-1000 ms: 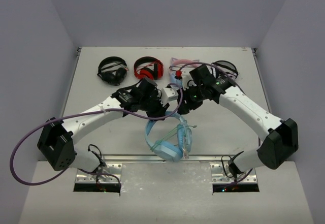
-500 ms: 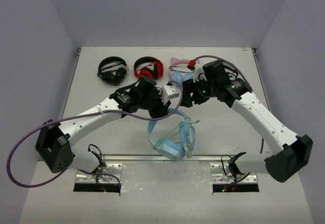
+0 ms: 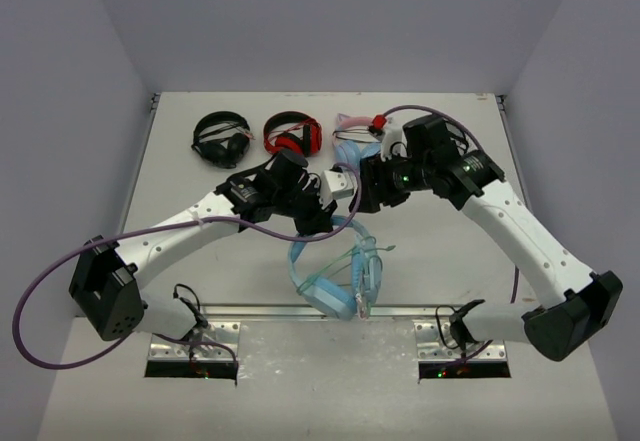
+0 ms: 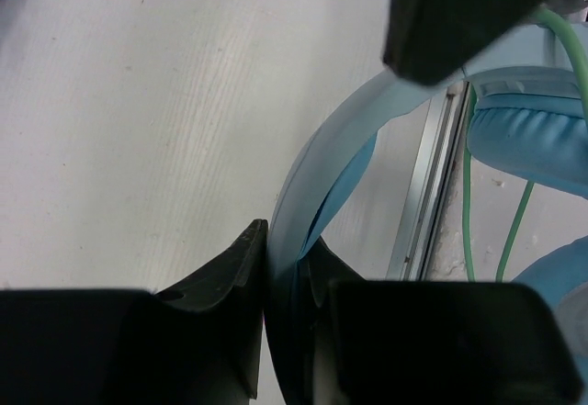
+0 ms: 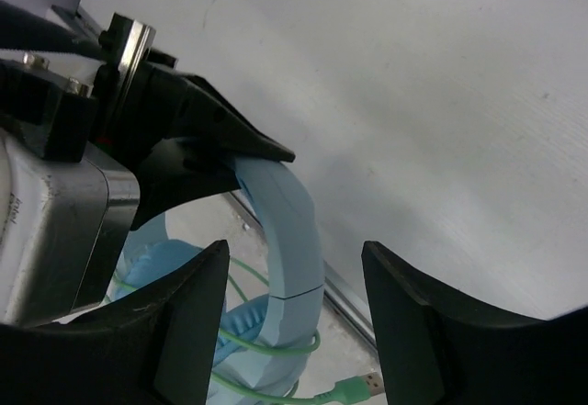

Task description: Wrap the headphones

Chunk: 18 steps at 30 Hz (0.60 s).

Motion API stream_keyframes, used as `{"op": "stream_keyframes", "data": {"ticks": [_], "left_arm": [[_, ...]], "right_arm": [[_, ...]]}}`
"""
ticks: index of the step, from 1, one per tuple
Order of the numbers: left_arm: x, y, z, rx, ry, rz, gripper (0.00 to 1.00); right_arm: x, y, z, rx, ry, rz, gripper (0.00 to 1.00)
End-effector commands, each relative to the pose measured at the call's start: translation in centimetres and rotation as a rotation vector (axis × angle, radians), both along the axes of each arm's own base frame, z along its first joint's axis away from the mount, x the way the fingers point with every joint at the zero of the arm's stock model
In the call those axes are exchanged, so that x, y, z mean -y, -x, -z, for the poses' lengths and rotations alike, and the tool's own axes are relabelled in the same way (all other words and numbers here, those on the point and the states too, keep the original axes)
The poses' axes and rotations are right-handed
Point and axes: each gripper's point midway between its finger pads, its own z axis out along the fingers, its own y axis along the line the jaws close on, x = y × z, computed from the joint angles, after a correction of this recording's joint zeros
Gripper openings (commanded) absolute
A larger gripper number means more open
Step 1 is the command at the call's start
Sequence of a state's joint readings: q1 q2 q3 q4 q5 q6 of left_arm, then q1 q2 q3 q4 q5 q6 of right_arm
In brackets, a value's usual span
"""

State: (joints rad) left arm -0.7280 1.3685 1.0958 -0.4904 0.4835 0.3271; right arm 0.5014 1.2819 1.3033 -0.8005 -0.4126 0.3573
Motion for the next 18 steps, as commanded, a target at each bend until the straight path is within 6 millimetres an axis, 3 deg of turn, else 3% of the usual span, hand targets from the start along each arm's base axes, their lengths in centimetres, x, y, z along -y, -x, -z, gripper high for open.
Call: {"op": "stream_keyframes", "data": {"ticks": [1,5,10,15,18], "left_arm": [[1.6,-0.7,-3.8,0.083,0.094,0.039,0.01],[1.7,-1.9,-4.4,0.111,0.068,0.023,0.01],[2.4,-1.8,-4.2,0.142,0.054,0.114,0.0],[2.6,-2.6,-3.6,0.161,0.019,0.143,0.01],[3.1,-3.0,-3.4,0.136,-0.002,0.157,0.0]], "right_arm": [[-0.9,1.9,1.5,-0.042,-0.003,-0.085,0.61],[-0.9,2.3,2.8,-0.042,0.008,-0.082,0.59],[-1.2,2.7,4.4,-0.076,0.014,-0.097,0.56],[-1.6,2.6,4.1,-0.059,-0.013,-0.1,0.51],[-1.8,2.4,5.0,-0.063,0.01,-0.1,0.45]]}}
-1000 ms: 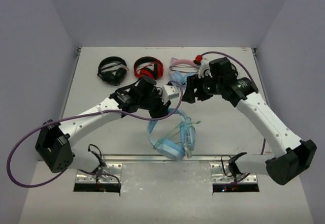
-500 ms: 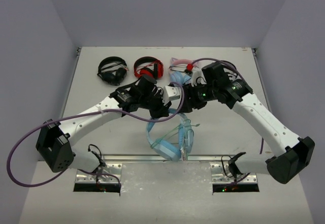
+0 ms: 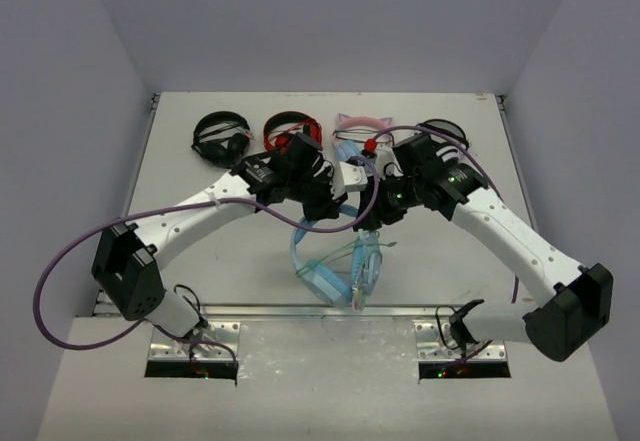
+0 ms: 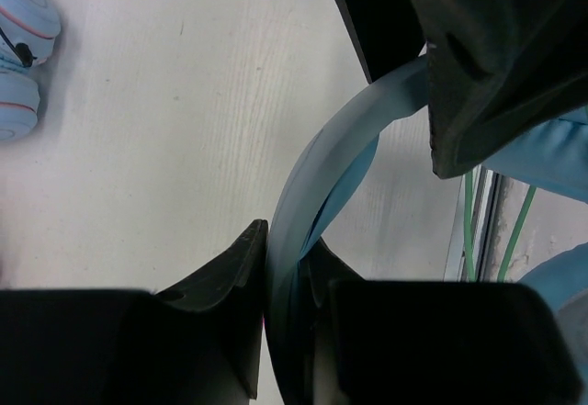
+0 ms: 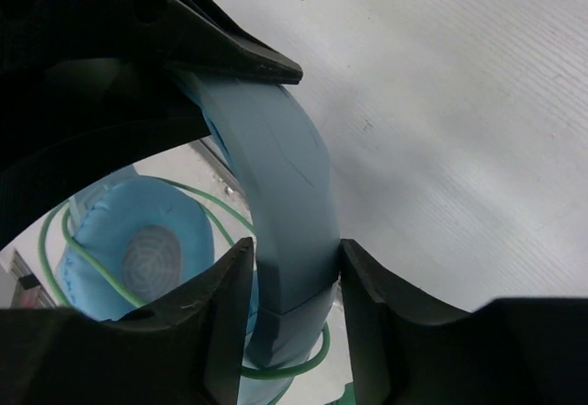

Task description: Wrap the headphones

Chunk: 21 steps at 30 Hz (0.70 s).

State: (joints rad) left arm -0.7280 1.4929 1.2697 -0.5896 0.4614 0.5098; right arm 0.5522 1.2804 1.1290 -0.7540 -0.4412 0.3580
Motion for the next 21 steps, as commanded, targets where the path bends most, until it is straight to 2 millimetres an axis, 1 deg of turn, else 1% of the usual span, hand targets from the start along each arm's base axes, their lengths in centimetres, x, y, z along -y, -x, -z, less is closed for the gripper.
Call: {"op": "stream_keyframes", "data": {"ticks": [1,2,4,6,7,8,9,10,11,12,13,14,15,16,17,18,19,21], "left_arm": [[2.1,-0.3,-2.9,0.011,0.067,0.063,0.01],[2.3,-0.6,-2.3,-0.001,0.047,0.063,0.01],[2.3,-1.1,-2.0,-0.018,0.029,0.027,0.01],[2.6,-1.3,-2.0,-0.033,0.024,0.031,0.01],[2.6,-1.2,-2.0,-0.038,0.024,0.032,0.01],[2.8,-1.0,-2.3,-0.045,0.037,0.042,0.01],[3.0,-0.9,-2.6,-0.04,0.052,0.049,0.01],[3.0,-0.8,-2.9,-0.037,0.065,0.049,0.01],[2.9,-0.7,-3.2,-0.029,0.077,0.046,0.01],[2.9,-0.9,-3.6,-0.008,0.092,0.036,0.03],[2.7,-1.2,-3.8,-0.004,0.094,0.008,0.09],[2.2,-2.0,-4.0,0.036,0.087,-0.04,0.15],[2.0,-2.4,-4.1,0.041,0.086,-0.082,0.18],[1.3,-3.4,-4.5,0.081,0.072,-0.144,0.22],[1.1,-3.6,-4.5,0.092,0.074,-0.165,0.27],[0.5,-4.2,-5.0,0.117,0.073,-0.214,0.29],[0.3,-4.6,-5.0,0.13,0.077,-0.239,0.33],[0.0,-4.9,-5.2,0.139,0.085,-0.273,0.36]], "right_arm": [[-1.3,-0.8,-0.5,0.058,-0.034,-0.031,0.41],[-1.3,-0.8,-0.2,0.059,-0.024,-0.037,0.41],[-1.3,-1.0,0.6,0.051,-0.001,-0.032,0.4],[-1.2,-1.1,1.3,0.044,0.007,-0.01,0.45],[-1.2,-1.7,1.2,0.07,0.002,0.009,0.47],[-1.2,-1.8,1.3,0.07,-0.003,0.027,0.47],[-1.2,-1.8,1.7,0.07,-0.002,0.037,0.43],[-1.3,-2.3,1.4,0.088,-0.017,0.05,0.37],[-1.3,-2.5,1.4,0.089,-0.019,0.072,0.15],[-1.3,-2.6,1.5,0.089,-0.019,0.085,0.01],[-1.4,-3.0,1.1,0.112,-0.033,0.099,0.01],[-1.5,-3.4,1.0,0.12,-0.045,0.123,0.01],[-1.5,-3.5,0.8,0.127,-0.051,0.134,0.01],[-1.4,-3.7,0.5,0.135,-0.057,0.154,0.01],[-1.5,-4.0,0.1,0.156,-0.072,0.162,0.01],[-1.5,-4.0,-0.1,0.161,-0.082,0.172,0.01],[-1.3,-4.0,-0.3,0.174,-0.085,0.185,0.01],[-1.4,-4.2,-0.7,0.197,-0.098,0.194,0.01]]}}
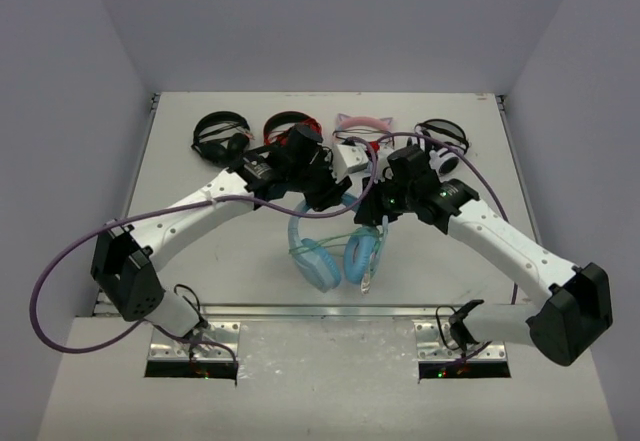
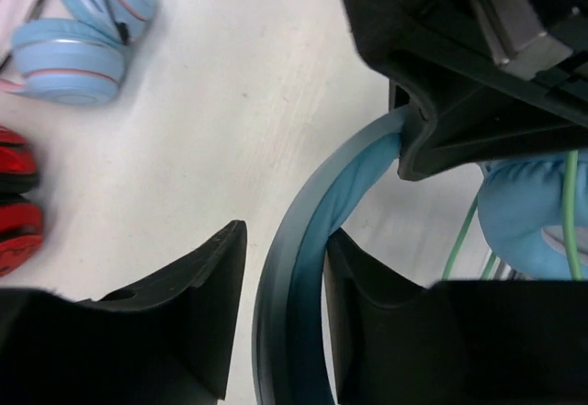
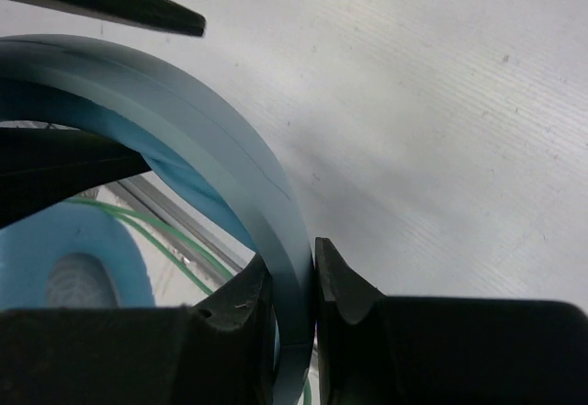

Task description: Wrap the headphones

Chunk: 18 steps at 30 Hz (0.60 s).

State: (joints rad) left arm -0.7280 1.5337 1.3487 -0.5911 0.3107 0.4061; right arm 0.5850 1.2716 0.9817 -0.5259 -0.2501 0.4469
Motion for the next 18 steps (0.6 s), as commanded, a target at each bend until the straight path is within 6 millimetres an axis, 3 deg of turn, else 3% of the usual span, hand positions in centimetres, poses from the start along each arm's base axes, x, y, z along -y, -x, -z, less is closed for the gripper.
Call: {"op": "stream_keyframes", "data": {"ticks": [1,6,12,18], "left_arm": [[-0.1,-2.4,-4.7,0.148,0.117,-0.126,0.38],[-0.1,-2.9,-6.5,0.149,0.195,-0.183,0.44],[0.3,-3.2,-10.0,0.14,0.315,-0.228,0.49],[-0.7,-3.7,-11.3,0.078,0.408,-0.304,0.55]], "right_arm": [[-1.4,-1.3,-4.1,0.115,-0.139,0.038,0.01],[-1.4,-1.5,-3.9,0.123,-0.138,0.056,0.01],[-1.2,-2.2,-3.2,0.136,-0.131,0.1,0.01],[-2.0,-2.8,-3.4,0.135,-0.145,0.104,0.01]]}}
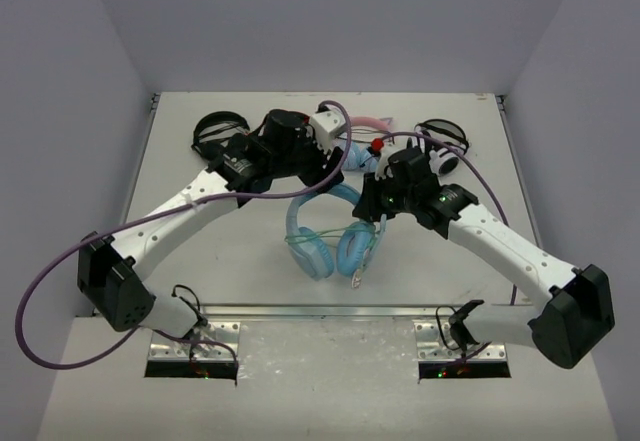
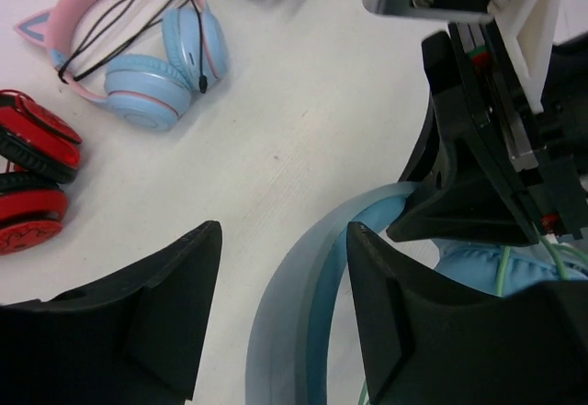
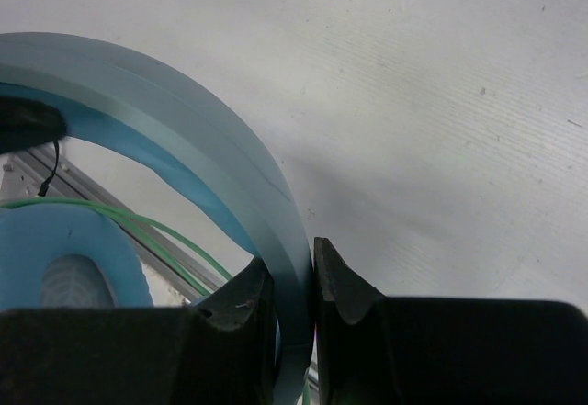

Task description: Wrap the headphones

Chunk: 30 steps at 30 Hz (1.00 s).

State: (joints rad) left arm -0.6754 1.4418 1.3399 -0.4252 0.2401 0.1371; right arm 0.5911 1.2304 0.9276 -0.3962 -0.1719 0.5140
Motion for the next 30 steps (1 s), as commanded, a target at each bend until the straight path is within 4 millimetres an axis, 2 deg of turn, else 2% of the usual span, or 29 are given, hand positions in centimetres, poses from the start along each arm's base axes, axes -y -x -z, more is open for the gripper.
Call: {"op": "stream_keyframes", "data": {"ticks": [1,3,4,5,6,7,8,9,10,11,12,14,15,16,17,18,19,20,21,22,23,24,26,27,28,29,30], "left_arm": [[-0.4,-0.8,-5.5,0.065,0.175,-0.057,0.55],[-1.2,-1.3,-6.4,0.081,0.203,-0.101,0.56],[-1.7,-1.6,-6.5,0.049,0.234,-0.157,0.71],[-3.3,-2.5,-7.4,0.075,0.25,-0.241,0.9],[-4.3,-3.1,-7.9,0.084,0.27,-0.306,1.0],[-5.7,-3.7,-8.3,0.055,0.316,-0.418,1.0],[-10.0,-5.4,-9.4,0.098,0.333,-0.649,1.0],[-12.5,-5.4,-8.6,0.057,0.322,-0.788,1.0],[-14.6,-5.5,-8.6,0.027,0.365,-0.926,1.0],[-17.7,-5.5,-9.7,0.062,0.362,-1.028,1.0],[-19.1,-4.9,-9.1,0.052,0.323,-1.068,1.0],[-21.9,-3.6,-9.1,0.083,0.292,-1.15,1.0],[-22.7,-2.9,-8.4,0.079,0.265,-1.166,1.0],[-23.8,-2.0,-7.8,0.086,0.241,-1.176,1.0],[-24.3,-1.4,-8.4,0.102,0.249,-1.181,1.0],[-24.9,-0.9,-6.7,0.087,0.21,-1.194,1.0],[-25.3,-0.5,-6.2,0.095,0.191,-1.194,1.0],[-25.9,0.2,-5.9,0.105,0.189,-1.198,1.0],[-26.3,0.5,-4.0,0.09,0.148,-1.206,1.0],[-26.8,0.8,-3.5,0.097,0.132,-1.21,1.0],[-27.0,1.0,-2.9,0.097,0.118,-1.209,1.0],[-27.1,1.0,-1.3,0.09,0.09,-1.205,1.0],[-26.9,1.0,-1.2,0.12,0.12,-1.182,1.0],[-26.7,1.1,-0.9,0.127,0.132,-1.174,1.0],[-26.9,1.5,0.2,0.123,0.129,-1.178,1.0],[-26.9,1.4,0.5,0.132,0.144,-1.18,1.0],[-26.9,1.5,1.1,0.126,0.136,-1.178,1.0]], "right_arm": [[-2.1,-1.2,-2.7,0.053,-0.1,0.004,0.01],[-2.3,-1.4,-2.4,0.045,-0.099,0.015,0.01],[-2.5,-1.6,-2.4,0.048,-0.101,0.018,0.01],[-2.5,-1.7,-2.2,0.04,-0.103,0.033,0.01],[-2.6,-2.0,-1.6,0.026,-0.094,0.044,0.01],[-2.7,-2.4,-1.3,0.029,-0.093,0.06,0.01],[-2.8,-2.6,-1.1,0.019,-0.095,0.079,0.01],[-2.9,-2.9,-0.8,0.018,-0.092,0.094,0.01],[-3.1,-3.5,-0.2,0.019,-0.075,0.118,0.01],[-3.3,-3.7,0.0,0.018,-0.074,0.136,0.01],[-3.5,-4.2,0.0,0.024,-0.07,0.154,0.01],[-4.1,-5.1,1.4,0.011,-0.039,0.193,0.01],[-4.6,-5.8,1.1,0.02,-0.042,0.203,0.01],[-5.4,-6.7,1.8,0.012,-0.029,0.212,0.01],[-5.6,-6.7,2.9,-0.005,-0.012,0.21,0.01],[-6.2,-7.6,2.5,0.004,-0.017,0.216,0.01],[-6.7,-7.9,2.9,-0.001,-0.01,0.214,0.01],[-6.9,-8.3,4.8,-0.029,0.022,0.22,0.01],[-7.6,-9.3,4.3,-0.018,0.017,0.223,0.01],[-7.8,-9.6,4.9,-0.031,0.039,0.224,0.01],[-8.6,-10.9,5.4,-0.033,0.05,0.23,0.01],[-8.7,-11.1,6.0,-0.047,0.072,0.232,0.01],[-9.9,-12.9,6.8,-0.052,0.089,0.238,0.01],[-9.8,-13.1,7.5,-0.061,0.115,0.247,0.01],[-10.0,-13.6,7.9,-0.065,0.128,0.248,0.01],[-10.5,-14.6,7.4,-0.051,0.126,0.255,0.01],[-10.2,-14.6,9.4,-0.077,0.175,0.263,0.01]]}}
